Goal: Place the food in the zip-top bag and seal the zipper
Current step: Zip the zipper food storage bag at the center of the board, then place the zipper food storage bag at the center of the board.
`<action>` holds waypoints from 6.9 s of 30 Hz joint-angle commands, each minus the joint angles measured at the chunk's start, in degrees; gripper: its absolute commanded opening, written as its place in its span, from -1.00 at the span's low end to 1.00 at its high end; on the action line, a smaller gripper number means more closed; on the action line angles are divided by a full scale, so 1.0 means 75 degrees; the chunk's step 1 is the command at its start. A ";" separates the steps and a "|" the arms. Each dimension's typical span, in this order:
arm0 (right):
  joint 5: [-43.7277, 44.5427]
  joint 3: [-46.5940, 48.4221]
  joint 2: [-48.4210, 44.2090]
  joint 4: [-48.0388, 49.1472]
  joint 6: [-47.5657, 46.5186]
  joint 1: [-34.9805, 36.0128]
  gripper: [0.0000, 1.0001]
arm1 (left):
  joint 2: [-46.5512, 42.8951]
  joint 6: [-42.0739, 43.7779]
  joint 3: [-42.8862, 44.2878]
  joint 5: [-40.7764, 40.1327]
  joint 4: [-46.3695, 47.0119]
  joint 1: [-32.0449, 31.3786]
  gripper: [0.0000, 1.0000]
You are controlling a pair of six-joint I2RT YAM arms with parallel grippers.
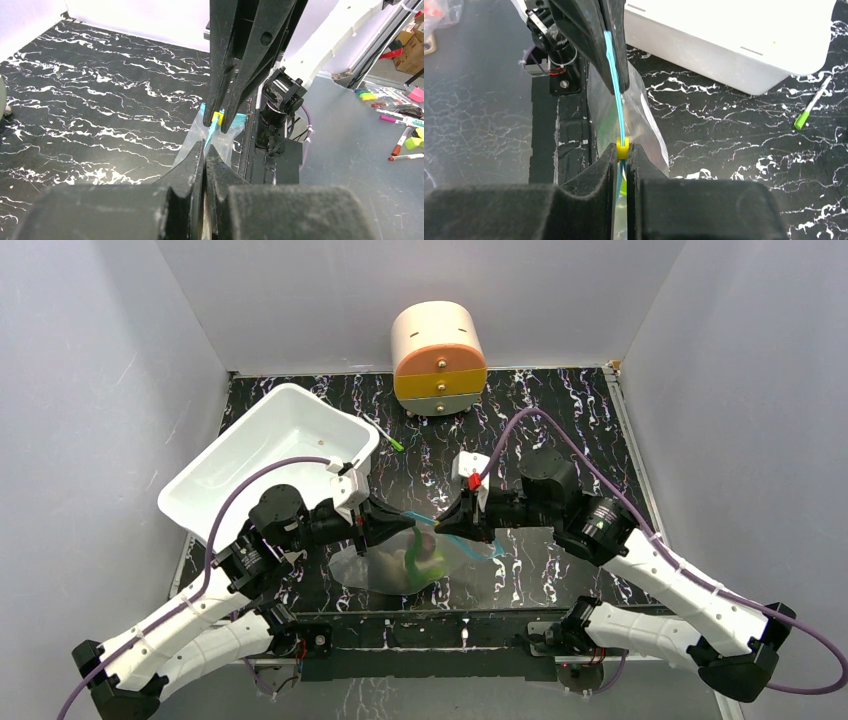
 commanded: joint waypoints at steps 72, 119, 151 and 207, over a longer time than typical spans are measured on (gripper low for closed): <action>0.0584 -0.0057 -0.0529 -0.0679 -0.0169 -0.0081 -1.00 | 0.0136 0.1467 0.2357 -0.0916 -0.3387 0.0063 -1.00; 0.4547 0.2590 -0.1079 -0.6523 -0.0539 -0.0081 -1.00 | -0.0351 0.1706 0.2226 -0.2982 -0.4292 0.0053 -1.00; 0.3598 -0.0696 -0.3952 -0.1232 0.7446 -0.0257 -1.00 | -0.0316 -0.0489 0.1019 -0.0390 -0.3507 0.0055 -1.00; 0.7447 -0.0465 -0.0803 -0.1626 0.4404 -0.1874 0.71 | -0.0304 -0.3717 0.2557 -0.5397 -0.6092 0.0053 0.97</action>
